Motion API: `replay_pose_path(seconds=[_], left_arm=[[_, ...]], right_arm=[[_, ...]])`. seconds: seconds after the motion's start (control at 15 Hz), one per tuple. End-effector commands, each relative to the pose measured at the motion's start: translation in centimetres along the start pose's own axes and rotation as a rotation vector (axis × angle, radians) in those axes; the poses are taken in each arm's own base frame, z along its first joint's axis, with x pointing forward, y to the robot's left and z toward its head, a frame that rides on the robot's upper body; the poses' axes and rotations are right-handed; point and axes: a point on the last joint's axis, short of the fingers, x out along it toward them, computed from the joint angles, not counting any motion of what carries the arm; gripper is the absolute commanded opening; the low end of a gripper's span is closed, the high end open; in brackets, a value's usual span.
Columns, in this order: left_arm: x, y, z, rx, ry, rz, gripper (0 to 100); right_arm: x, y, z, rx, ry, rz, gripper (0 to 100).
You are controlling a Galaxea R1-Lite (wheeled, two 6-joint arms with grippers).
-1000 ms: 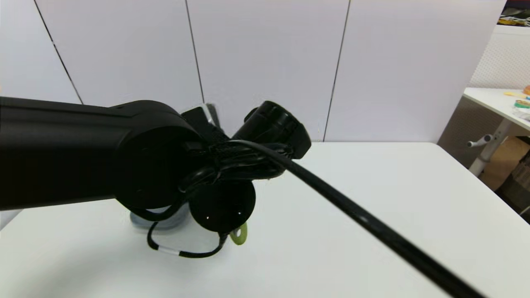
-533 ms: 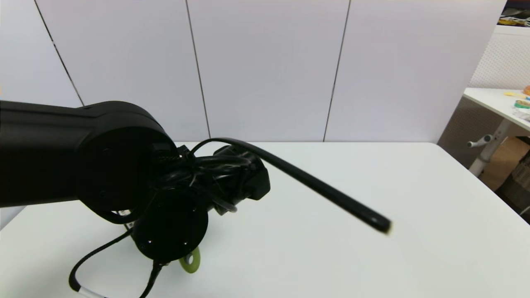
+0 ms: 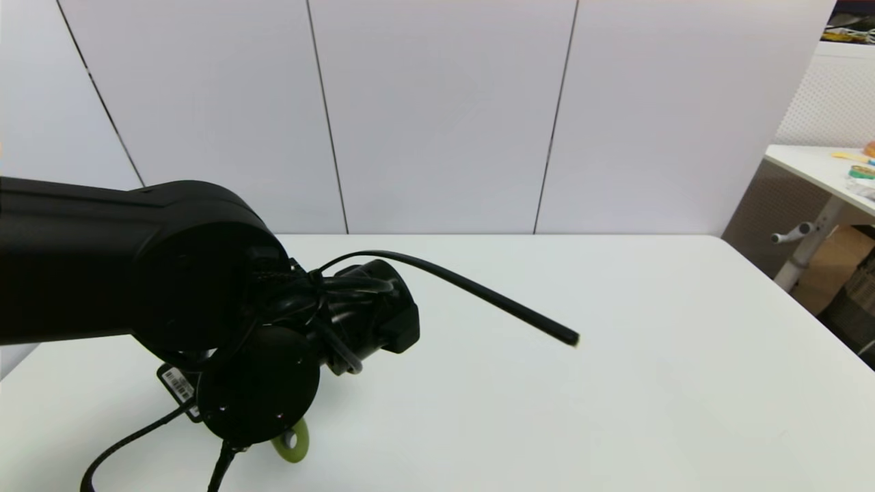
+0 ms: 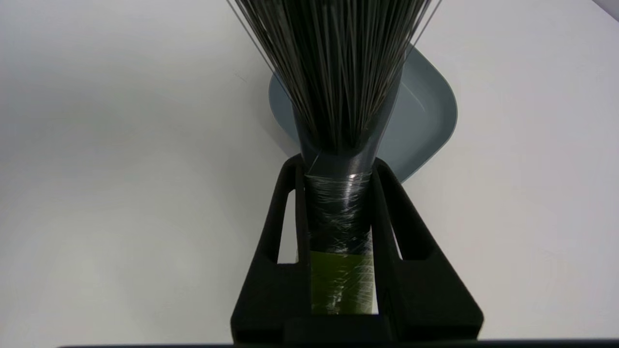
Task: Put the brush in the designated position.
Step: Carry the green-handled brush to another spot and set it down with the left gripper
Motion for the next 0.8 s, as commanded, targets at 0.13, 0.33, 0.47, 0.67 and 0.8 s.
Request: replay_pose_path(seconds=[0.13, 0.33, 0.47, 0.67, 0.8], left_arm=[[0.03, 0.15, 0.23, -0.011, -0.007, 0.005, 0], [-0.04, 0.18, 0.33, -0.013, -0.006, 0.002, 0], [-0.06, 0.21, 0.37, -0.016, -0.006, 0.001, 0], [0.02, 0.21, 0.25, -0.064, -0.005, 0.006, 0], [0.17, 0.50, 0.05, -0.105, -0.008, 0.022, 0]], right_arm=[[0.02, 0.00, -0.04, 0.000, 0.002, 0.000, 100], [0.02, 0.00, -0.04, 0.000, 0.002, -0.001, 100], [0.02, 0.00, -0.04, 0.000, 0.002, 0.000, 100], [0.02, 0.00, -0.04, 0.000, 0.002, 0.000, 100], [0.02, 0.00, -0.04, 0.000, 0.002, 0.000, 100]])
